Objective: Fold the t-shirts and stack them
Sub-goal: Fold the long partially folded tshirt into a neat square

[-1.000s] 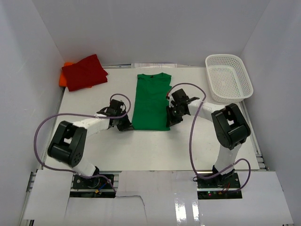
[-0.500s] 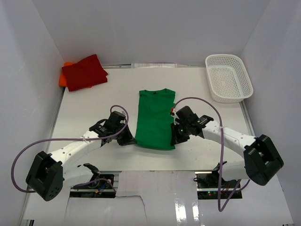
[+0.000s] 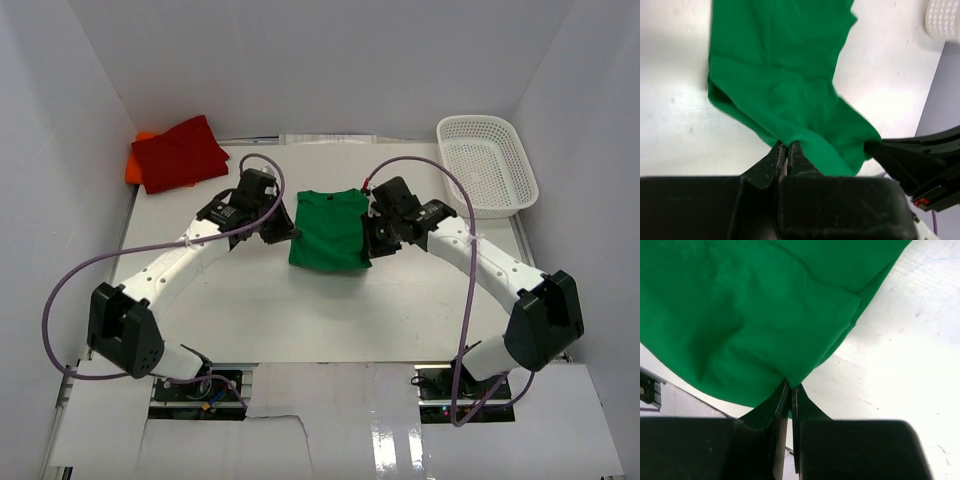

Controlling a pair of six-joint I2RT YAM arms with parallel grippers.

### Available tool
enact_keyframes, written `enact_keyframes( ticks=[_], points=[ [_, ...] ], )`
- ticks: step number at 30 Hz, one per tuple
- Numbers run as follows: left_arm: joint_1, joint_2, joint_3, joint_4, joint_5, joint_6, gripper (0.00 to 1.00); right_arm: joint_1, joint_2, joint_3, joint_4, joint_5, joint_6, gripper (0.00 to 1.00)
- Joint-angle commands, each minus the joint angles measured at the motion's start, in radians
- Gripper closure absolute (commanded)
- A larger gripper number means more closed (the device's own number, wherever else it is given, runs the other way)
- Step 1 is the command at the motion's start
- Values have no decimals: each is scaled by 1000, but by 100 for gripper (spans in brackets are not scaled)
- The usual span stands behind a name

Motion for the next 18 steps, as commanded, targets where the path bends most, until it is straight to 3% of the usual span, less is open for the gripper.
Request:
enact_keyframes(
  ticks=[1,7,18],
  points=[
    [47,63,112,4,-16,69,100,-56,64,116,-32,29,-53,92],
    [130,223,261,14,4,112,100,-135,201,276,-42,5,-103,92],
    [153,511,522,28,35,138,100,-222,453,543,-70,-43,-143,92]
  ],
)
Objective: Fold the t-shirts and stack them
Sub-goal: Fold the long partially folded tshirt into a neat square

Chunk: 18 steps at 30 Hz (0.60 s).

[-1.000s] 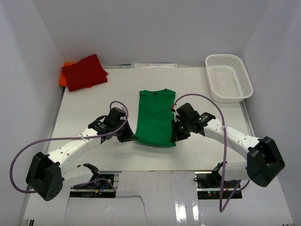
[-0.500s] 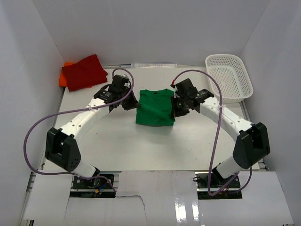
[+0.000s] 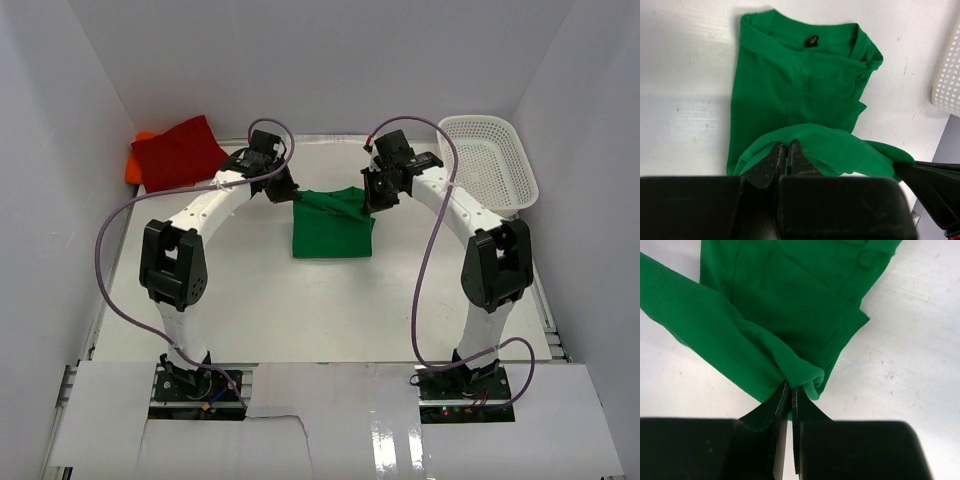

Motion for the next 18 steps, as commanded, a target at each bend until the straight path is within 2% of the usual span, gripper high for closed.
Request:
enact_keyframes(
  ticks=[1,2,4,5,6,7,8,9,13,15,18],
  points=[
    [8,44,101,11,7,23,100,-35,65,122,-23,-23,-37,92],
    [9,88,146,10,10,24,99,-51,106,142,-23,-20,-37,87],
    [9,134,194,15,-1,29,88,-72,151,208,-20,-20,-35,81],
    [14,159,222,13,-8,32,82,-81,174,232,-12,-22,-35,64],
    [18,205,266,10,-14,32,40,-100,221,260,-3,-11,-34,51],
    [21,225,285,11,-27,26,20,-107,244,307,14,1,-32,39],
    [29,243,303,8,-59,20,8,-112,267,333,46,15,-21,24],
    [37,266,318,10,-74,12,2,-123,306,358,65,47,-18,22],
    [67,242,337,35,-157,3,2,-137,305,395,135,89,-17,21],
    [69,185,305,28,-183,38,2,-137,242,303,175,95,-20,21],
    [69,122,166,39,-165,49,2,-137,154,138,229,87,-21,21]
  ],
)
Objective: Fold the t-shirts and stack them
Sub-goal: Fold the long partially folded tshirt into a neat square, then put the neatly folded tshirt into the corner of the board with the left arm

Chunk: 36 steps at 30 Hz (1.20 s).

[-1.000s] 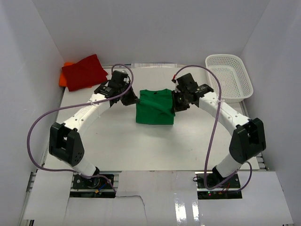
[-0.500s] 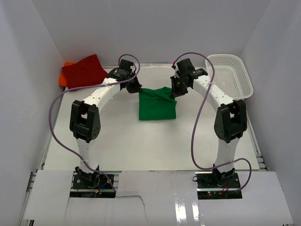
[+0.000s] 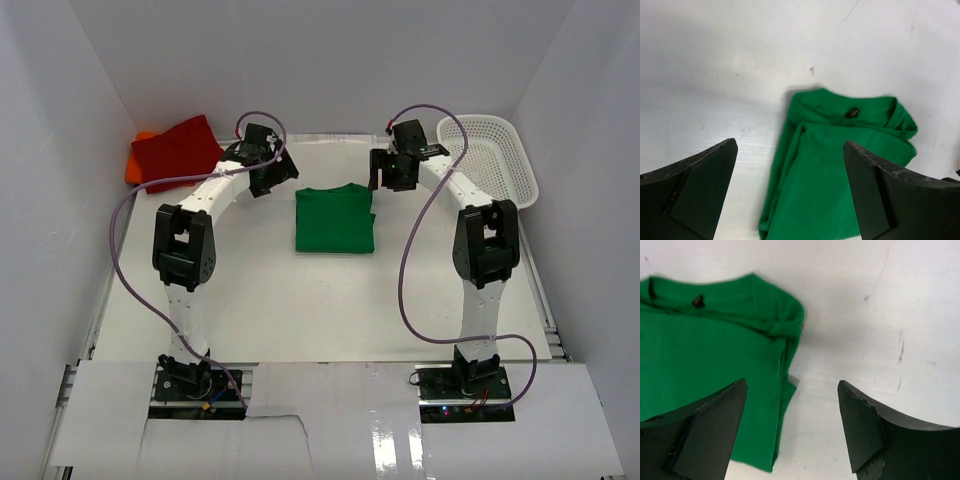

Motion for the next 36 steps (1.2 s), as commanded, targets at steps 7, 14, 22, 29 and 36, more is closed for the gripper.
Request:
enact_keyframes(
  ticks=[7,14,22,29,36],
  points=[
    [-5,-231,-422,174,123,39,3,10,-202,-294,118,-10,-4,21],
    [-6,-217,-533,326,183,18,4,10,-231,-360,133,-46,-9,21],
    [-15,-171,-553,453,230,-2,5,18,-236,-384,136,-56,-12,21],
    [-46,-59,-456,380,212,22,16,19,-239,-391,138,-56,-15,22],
    [-64,45,-339,263,150,42,44,19,-244,-394,133,-54,-16,22]
  ],
)
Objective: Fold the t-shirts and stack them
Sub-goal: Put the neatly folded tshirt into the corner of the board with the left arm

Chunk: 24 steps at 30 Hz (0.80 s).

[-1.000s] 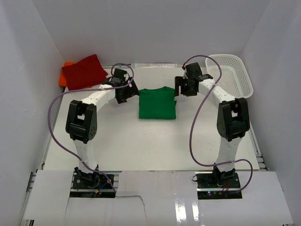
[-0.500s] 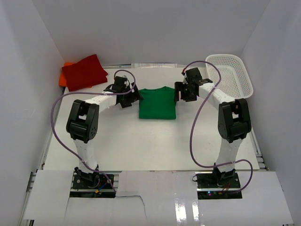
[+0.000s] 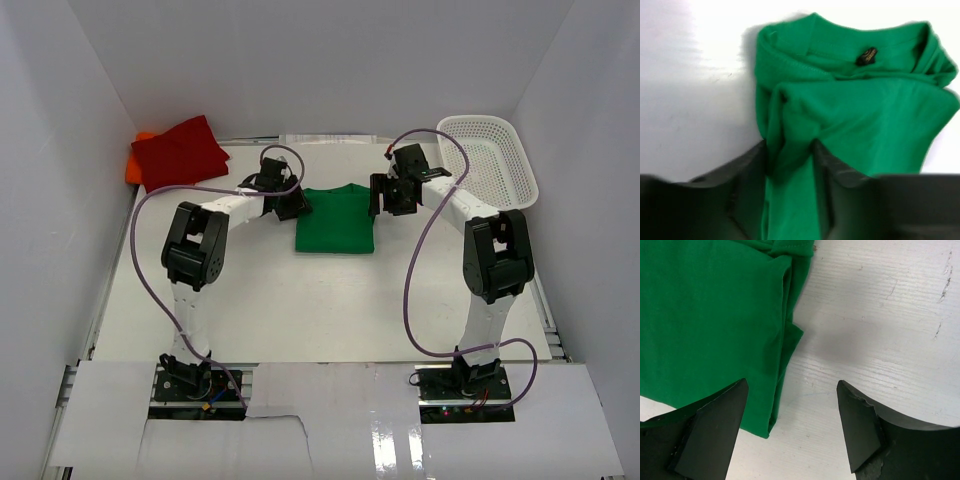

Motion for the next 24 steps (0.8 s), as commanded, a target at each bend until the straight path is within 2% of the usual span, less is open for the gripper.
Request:
enact_keyframes(
  ticks=[1,2,3,6,10,15,18,20,24],
  points=[
    [-13,79,59,-120,-28,28,52,2,-49,-14,21,-9,-12,22],
    [-14,93,75,-135,-34,31,59,2,-52,-15,22,-11,-12,23],
    [-17,123,111,-164,-36,34,72,2,-55,-15,21,-11,-12,22],
    [-18,180,170,-246,-60,45,99,2,-66,-21,24,-20,-9,23],
    [33,191,306,-343,-105,80,100,4,-78,-21,29,-31,-8,23],
    [153,171,590,-488,-178,163,100,13,-86,-23,22,-40,-12,23],
    [261,148,694,-488,-165,206,100,21,-101,-41,33,-43,-11,23],
    [295,150,771,-490,-160,226,100,27,-107,-47,36,-48,-9,23],
    [370,113,806,-435,-113,249,100,44,-104,-52,27,-42,-14,23]
  ],
)
